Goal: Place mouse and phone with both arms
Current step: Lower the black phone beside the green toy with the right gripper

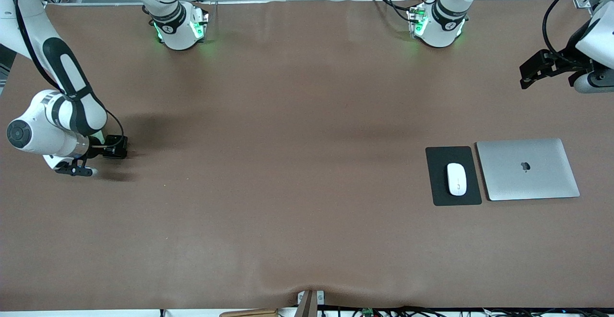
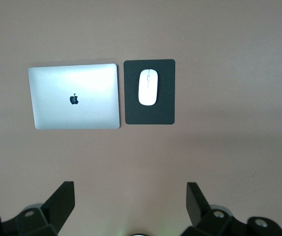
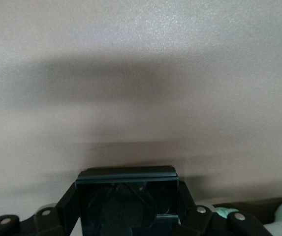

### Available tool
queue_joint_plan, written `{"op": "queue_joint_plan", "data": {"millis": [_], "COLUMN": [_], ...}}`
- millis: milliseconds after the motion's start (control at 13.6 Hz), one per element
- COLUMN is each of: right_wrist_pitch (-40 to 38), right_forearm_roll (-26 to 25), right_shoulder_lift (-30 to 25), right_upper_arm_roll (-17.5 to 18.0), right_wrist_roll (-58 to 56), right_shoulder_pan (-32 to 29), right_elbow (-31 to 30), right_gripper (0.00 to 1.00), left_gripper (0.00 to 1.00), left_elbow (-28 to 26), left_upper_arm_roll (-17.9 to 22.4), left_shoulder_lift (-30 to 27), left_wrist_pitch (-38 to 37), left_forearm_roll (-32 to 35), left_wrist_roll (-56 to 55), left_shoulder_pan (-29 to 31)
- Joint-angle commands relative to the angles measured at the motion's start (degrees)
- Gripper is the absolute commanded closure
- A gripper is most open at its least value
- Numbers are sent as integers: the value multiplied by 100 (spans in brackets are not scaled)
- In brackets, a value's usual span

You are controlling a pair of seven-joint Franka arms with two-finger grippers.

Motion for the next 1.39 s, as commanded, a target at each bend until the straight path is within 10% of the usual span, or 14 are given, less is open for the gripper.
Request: {"op": "queue_joint_plan", "data": {"millis": [0, 880, 1319], "right_wrist_pitch": [-35, -2108, -2961], "right_forearm_roll": [-48, -40, -31], "right_shoulder_lift": [20, -682, -1894], "right_upper_arm_roll": [116, 160, 178], "right_wrist_roll": [-39, 348, 1146], "right_shoulder_pan": [-96, 862, 1582], "right_elbow": [20, 1451, 1585], "right_gripper": [0, 0, 0], "left_gripper": [0, 0, 0], "left_elbow": [-64, -55, -55], "left_upper_arm_roll": [57, 48, 74], "left_shoulder_lift": [-75, -66, -84], "left_wrist_pitch": [40, 22, 4], "left_forearm_roll": [-104, -104, -95], "left_wrist_roll": [-23, -15, -15], "left_shoulder_pan": [-14, -14, -6]}}
